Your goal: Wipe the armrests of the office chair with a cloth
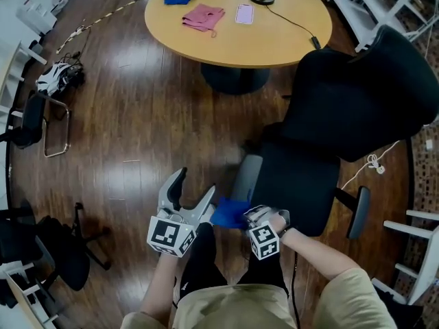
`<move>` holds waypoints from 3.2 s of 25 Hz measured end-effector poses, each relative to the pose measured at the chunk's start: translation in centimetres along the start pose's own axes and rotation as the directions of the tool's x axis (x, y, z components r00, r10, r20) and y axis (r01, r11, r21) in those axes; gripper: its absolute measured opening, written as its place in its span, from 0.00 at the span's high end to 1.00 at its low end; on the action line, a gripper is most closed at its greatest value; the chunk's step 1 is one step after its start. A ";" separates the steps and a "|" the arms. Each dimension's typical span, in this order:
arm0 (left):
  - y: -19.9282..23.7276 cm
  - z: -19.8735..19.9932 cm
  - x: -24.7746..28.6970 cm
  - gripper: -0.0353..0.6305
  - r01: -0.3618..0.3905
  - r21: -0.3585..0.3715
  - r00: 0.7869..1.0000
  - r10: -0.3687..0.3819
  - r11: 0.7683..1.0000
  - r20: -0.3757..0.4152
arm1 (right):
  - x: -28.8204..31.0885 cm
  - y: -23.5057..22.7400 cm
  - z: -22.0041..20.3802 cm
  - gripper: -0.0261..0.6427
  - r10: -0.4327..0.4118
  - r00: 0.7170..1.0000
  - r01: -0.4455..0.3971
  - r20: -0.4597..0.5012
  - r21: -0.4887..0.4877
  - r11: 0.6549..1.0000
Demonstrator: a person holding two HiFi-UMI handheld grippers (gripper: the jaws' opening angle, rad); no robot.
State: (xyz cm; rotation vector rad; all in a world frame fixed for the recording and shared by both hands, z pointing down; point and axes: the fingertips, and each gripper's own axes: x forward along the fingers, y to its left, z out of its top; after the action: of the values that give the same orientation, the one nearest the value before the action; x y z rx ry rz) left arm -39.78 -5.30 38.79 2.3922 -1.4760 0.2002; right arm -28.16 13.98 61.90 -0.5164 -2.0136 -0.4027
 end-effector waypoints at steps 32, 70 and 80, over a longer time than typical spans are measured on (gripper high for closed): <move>0.0 0.4 -0.3 0.47 -0.036 -0.051 0.999 0.037 0.998 0.028 | -1.1 0.2 0.5 0.93 0.039 0.998 -0.047 0.057 0.147 0.988; 1.5 -2.0 -1.4 0.48 -0.056 -0.091 0.998 0.056 0.994 -0.002 | -11.9 -14.0 -4.2 0.93 -0.523 0.850 0.448 -0.060 0.603 0.660; 4.0 -2.7 -4.5 0.48 -0.092 -0.105 0.996 0.094 0.990 0.010 | -3.6 -22.7 -10.9 0.93 -0.192 0.952 0.280 -0.238 0.430 0.858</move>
State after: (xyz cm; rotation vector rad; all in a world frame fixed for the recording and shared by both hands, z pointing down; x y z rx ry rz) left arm -45.27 -2.27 40.87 2.2500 -1.5668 0.1232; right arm -30.26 -11.38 62.30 0.0688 -1.9064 -0.1018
